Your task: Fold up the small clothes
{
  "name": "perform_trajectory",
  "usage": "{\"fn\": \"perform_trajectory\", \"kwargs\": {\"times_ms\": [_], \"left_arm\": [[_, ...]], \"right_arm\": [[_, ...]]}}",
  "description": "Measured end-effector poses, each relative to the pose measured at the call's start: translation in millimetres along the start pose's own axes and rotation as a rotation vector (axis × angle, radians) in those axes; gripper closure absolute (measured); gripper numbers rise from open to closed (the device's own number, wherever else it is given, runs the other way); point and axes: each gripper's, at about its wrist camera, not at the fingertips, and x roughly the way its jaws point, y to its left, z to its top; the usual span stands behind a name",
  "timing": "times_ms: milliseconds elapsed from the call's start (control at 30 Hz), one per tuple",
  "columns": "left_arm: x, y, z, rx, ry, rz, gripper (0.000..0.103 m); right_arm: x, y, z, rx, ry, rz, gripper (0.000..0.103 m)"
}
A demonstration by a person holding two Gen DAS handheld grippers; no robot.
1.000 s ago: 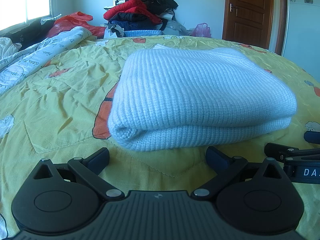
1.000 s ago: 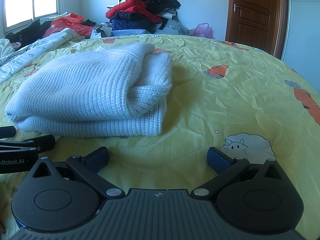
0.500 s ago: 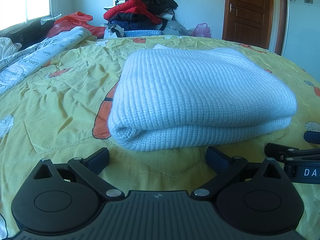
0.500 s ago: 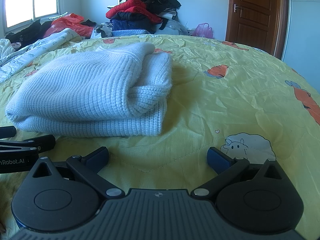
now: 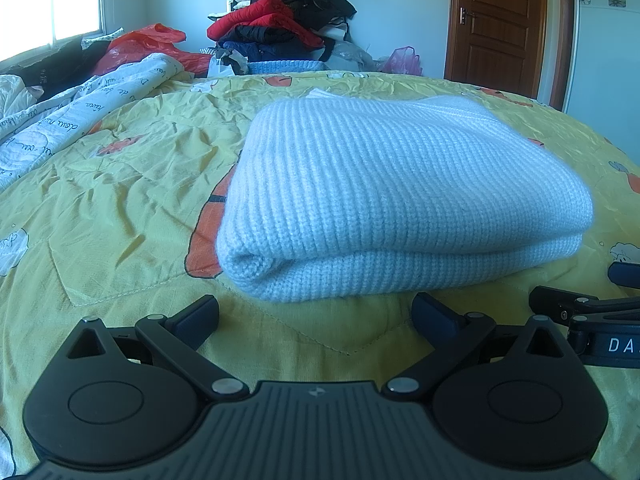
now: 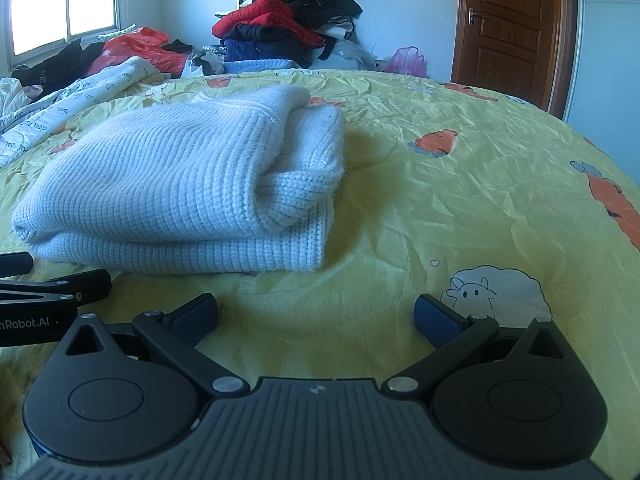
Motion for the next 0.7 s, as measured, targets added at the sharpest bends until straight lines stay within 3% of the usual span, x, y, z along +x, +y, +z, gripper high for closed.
{"fn": "perform_trajectory", "kwargs": {"times_ms": [700], "left_arm": [[-0.4, -0.4, 0.0, -0.001, 0.000, 0.000, 0.000]], "right_arm": [[0.8, 2.7, 1.0, -0.034, -0.012, -0.011, 0.000]]}}
